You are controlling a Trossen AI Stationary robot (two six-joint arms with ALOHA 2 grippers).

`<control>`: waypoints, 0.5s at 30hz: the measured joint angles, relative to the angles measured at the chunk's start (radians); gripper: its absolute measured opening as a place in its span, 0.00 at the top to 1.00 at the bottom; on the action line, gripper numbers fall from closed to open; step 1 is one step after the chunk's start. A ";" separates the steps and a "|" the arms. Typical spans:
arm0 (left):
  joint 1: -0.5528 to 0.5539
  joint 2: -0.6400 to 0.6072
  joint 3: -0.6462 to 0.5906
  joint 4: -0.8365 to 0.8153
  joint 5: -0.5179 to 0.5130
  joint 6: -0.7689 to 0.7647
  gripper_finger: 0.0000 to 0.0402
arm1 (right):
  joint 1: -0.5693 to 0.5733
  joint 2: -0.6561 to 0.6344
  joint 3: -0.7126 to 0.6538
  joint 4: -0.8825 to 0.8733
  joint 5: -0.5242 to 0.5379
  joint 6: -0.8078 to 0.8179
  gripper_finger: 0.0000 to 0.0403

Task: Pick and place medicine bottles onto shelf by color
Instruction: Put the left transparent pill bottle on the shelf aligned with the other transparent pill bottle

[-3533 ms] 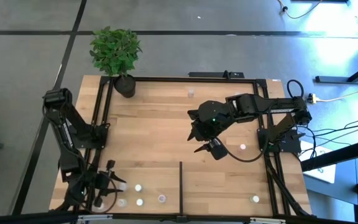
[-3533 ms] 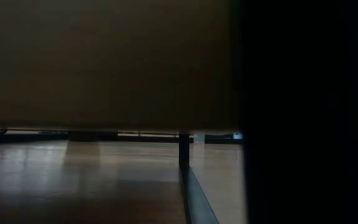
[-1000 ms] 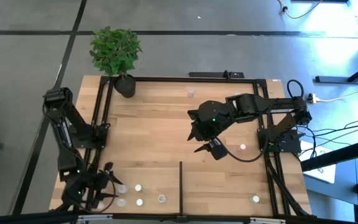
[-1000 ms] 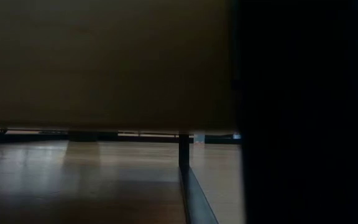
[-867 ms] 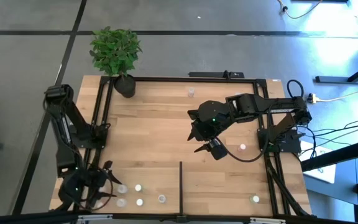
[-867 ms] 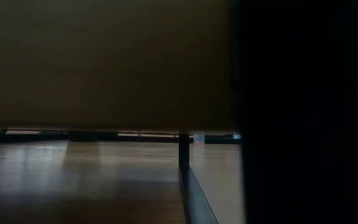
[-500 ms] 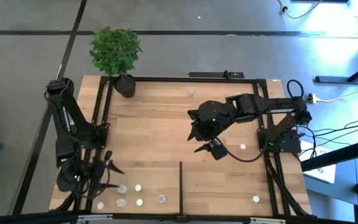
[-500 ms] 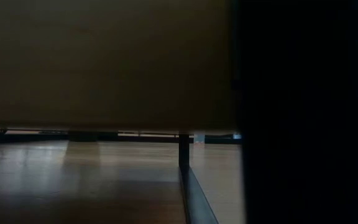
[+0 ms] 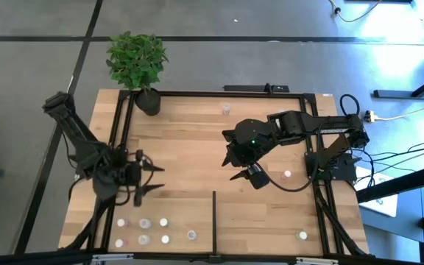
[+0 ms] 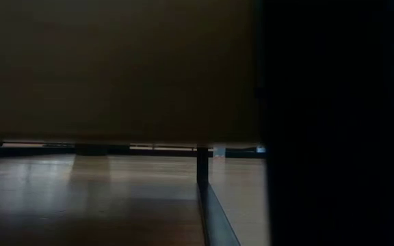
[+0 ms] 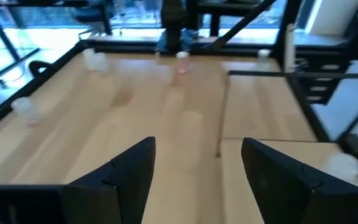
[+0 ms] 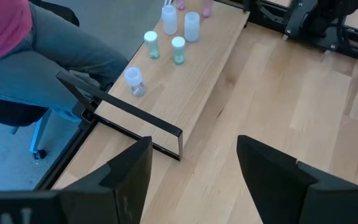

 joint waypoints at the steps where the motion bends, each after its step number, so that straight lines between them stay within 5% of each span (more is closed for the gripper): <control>1: 0.021 -0.006 0.000 -0.017 0.012 0.000 0.42 | 0.000 0.000 0.000 0.003 0.000 -0.002 0.41; 11: 0.147 -0.013 0.000 -0.114 0.117 0.000 0.42 | 0.000 0.000 0.000 0.049 0.013 0.028 0.41; 15: 0.161 -0.013 0.000 -0.117 0.117 0.000 0.42 | -0.003 0.001 0.000 0.034 0.161 0.114 0.41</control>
